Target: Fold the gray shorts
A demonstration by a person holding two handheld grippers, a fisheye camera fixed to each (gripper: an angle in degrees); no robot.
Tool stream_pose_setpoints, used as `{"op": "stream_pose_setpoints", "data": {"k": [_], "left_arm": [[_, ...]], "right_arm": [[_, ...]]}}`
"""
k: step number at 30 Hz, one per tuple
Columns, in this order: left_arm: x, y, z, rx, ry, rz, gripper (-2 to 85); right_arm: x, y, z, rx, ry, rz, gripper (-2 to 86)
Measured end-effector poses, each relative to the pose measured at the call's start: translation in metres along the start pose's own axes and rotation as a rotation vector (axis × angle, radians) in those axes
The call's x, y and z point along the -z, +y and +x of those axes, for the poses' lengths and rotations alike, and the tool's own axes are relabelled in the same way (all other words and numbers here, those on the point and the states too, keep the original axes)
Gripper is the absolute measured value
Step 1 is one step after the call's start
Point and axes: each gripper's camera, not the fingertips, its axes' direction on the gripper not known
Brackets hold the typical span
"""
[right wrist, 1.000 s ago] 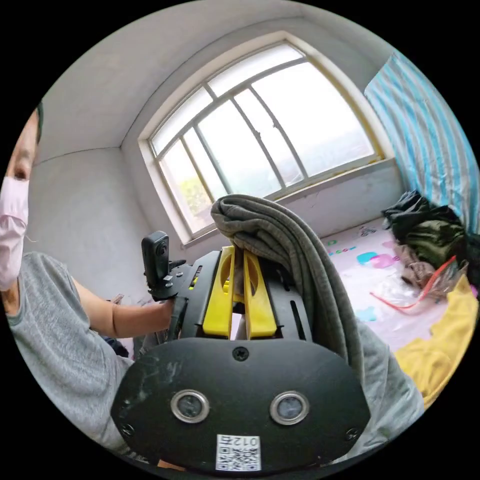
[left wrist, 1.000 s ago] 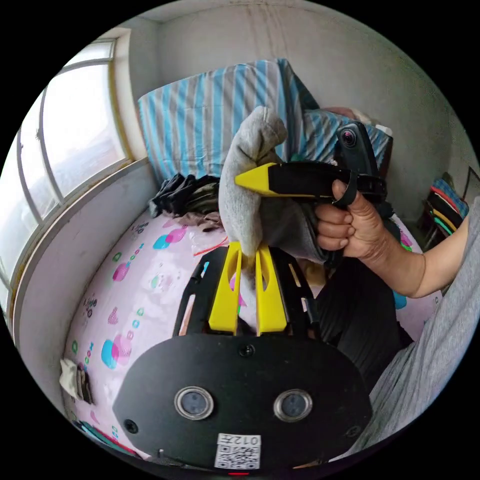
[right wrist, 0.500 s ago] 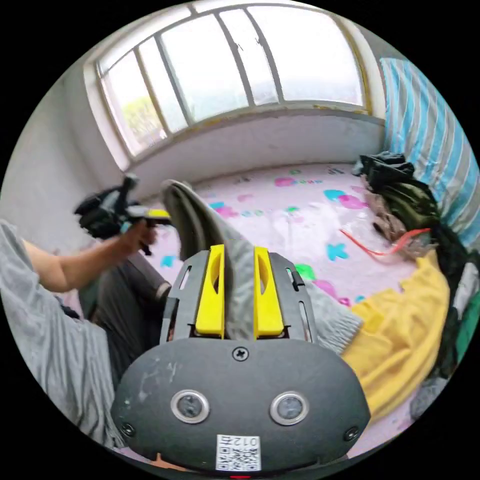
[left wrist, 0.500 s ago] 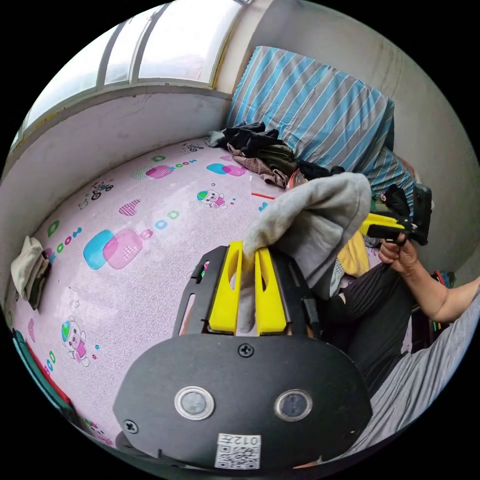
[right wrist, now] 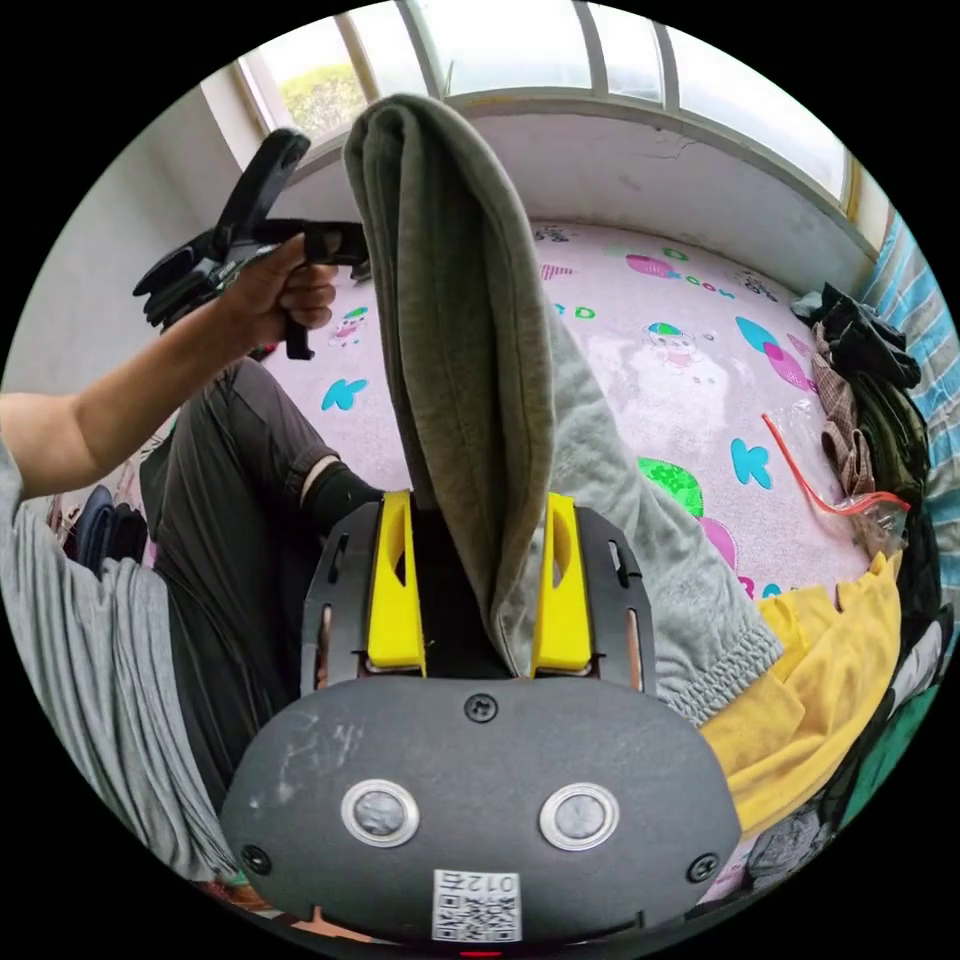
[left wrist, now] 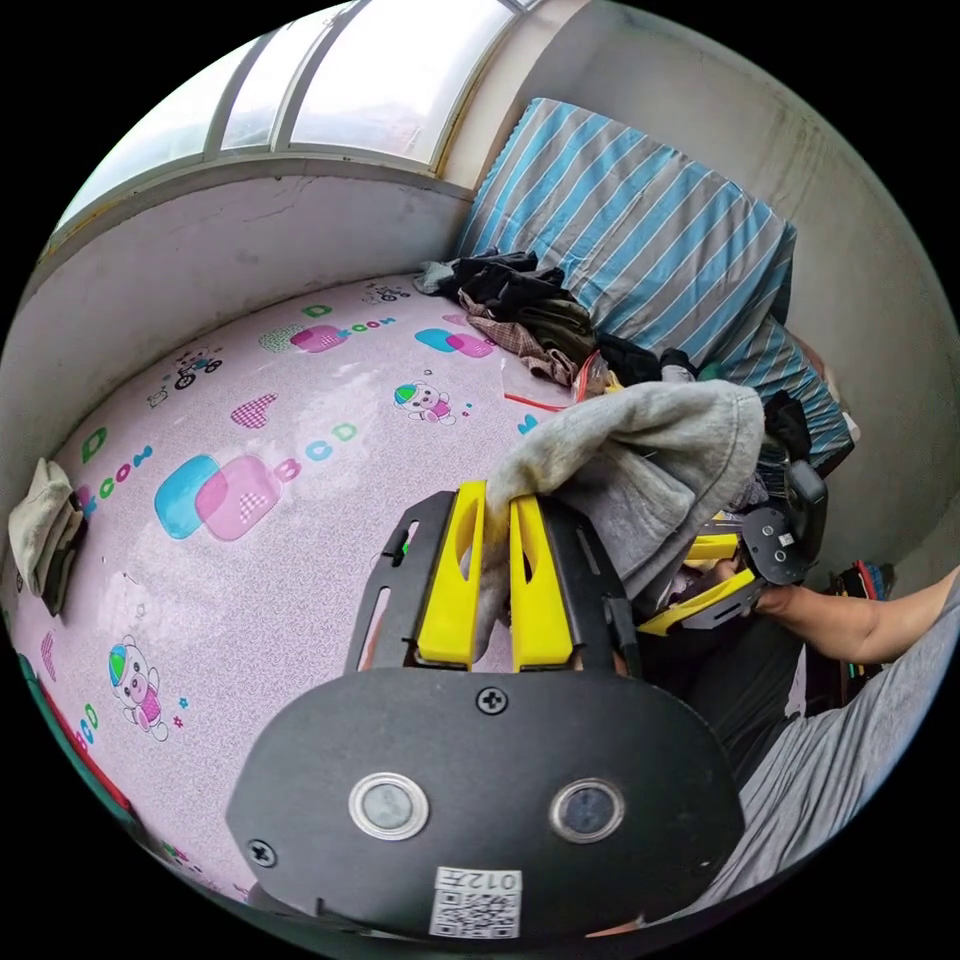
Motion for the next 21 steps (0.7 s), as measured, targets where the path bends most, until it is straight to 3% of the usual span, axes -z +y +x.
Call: {"op": "stream_pose_setpoints", "data": {"k": [3,6,11,14,16,21], "left_arm": [[0.004,-0.002,0.005,-0.009,-0.008,0.006,0.7],[0.010,-0.002,0.011,0.000,-0.006,0.031,0.6],[0.034,0.000,0.016,0.085,-0.025,0.110,0.6],[0.076,-0.013,0.017,0.110,-0.041,0.263,0.6],[0.114,-0.046,0.029,0.055,-0.054,0.355,0.7],[0.144,-0.139,0.106,-0.229,-0.149,0.344,1.1]], "right_arm": [[0.003,-0.003,0.007,-0.019,0.082,0.049,16.0],[-0.010,-0.007,0.020,-0.013,0.133,0.028,7.1],[0.011,-0.017,0.034,0.006,0.050,0.102,2.1],[0.056,-0.022,0.044,0.009,-0.042,0.241,1.5],[0.084,-0.024,0.056,-0.001,-0.137,0.332,1.3],[0.137,-0.013,0.091,-0.092,-0.324,0.586,0.9]]}}
